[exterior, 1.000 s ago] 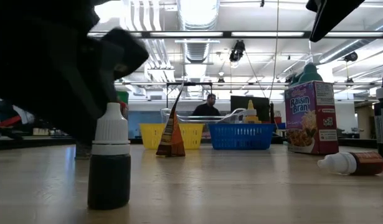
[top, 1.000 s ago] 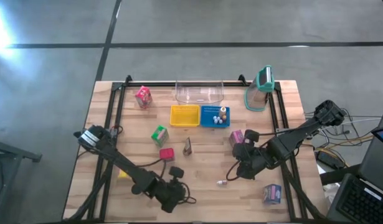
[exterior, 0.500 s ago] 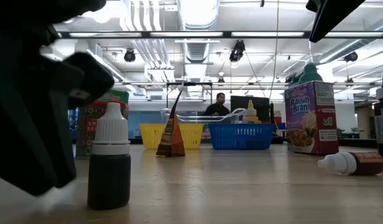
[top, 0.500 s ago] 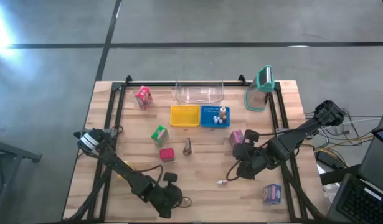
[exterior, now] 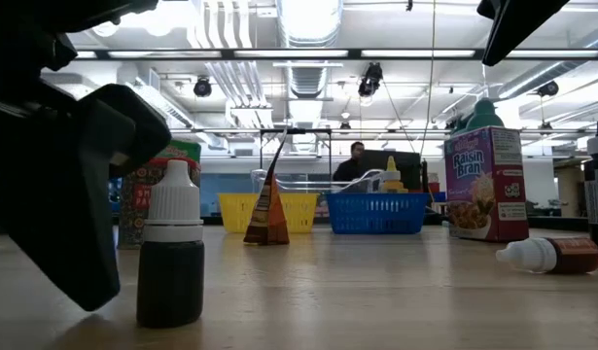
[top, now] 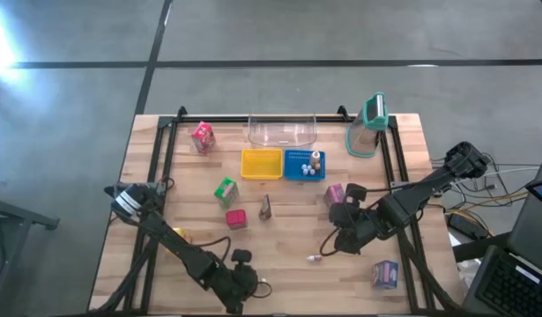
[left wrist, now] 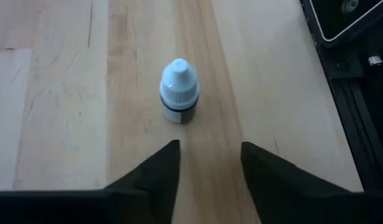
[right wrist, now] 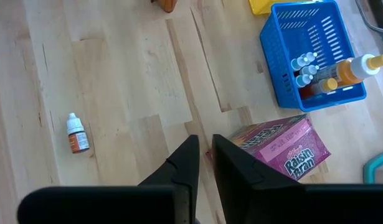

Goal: Pick & Place Kitchen Items
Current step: Put the purple food coloring bottle into the blue bin

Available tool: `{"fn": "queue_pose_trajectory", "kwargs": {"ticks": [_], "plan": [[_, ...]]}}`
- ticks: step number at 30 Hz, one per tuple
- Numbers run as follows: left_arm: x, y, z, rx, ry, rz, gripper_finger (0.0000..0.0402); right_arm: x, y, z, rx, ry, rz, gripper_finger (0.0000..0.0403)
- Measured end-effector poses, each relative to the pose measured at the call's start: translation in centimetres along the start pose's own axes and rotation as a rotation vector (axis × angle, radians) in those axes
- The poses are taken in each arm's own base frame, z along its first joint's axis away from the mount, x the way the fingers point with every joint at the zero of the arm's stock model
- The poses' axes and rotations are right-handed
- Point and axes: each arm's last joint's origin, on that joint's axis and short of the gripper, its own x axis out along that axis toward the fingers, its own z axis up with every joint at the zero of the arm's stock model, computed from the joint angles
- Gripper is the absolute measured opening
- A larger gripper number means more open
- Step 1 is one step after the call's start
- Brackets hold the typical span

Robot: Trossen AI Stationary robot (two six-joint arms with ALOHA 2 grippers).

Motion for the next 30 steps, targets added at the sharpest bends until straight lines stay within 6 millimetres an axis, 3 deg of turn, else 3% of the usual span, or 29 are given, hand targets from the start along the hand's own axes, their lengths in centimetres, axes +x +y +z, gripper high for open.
{"fn": "queue_pose_trajectory", "kwargs": {"ticks": [5, 15, 30], "plan": [[0.2, 0.1, 0.1, -0.002, -0.012, 0.024, 0.0202, 0.0, 0.1, 0.0, 0.003, -0.005, 0.005, 0.0054], [0.3, 0.4, 0.3, -0.004, -0.059, 0.082, 0.019, 0.0, 0.1, 0.1, 0.004, -0.015, -0.001, 0.0064], [1.6, 1.3, 0.5, 0.026, -0.044, 0.035, 0.0188, 0.1, 0.1, 0.1, 0.004, -0.017, -0.005, 0.0033]]}}
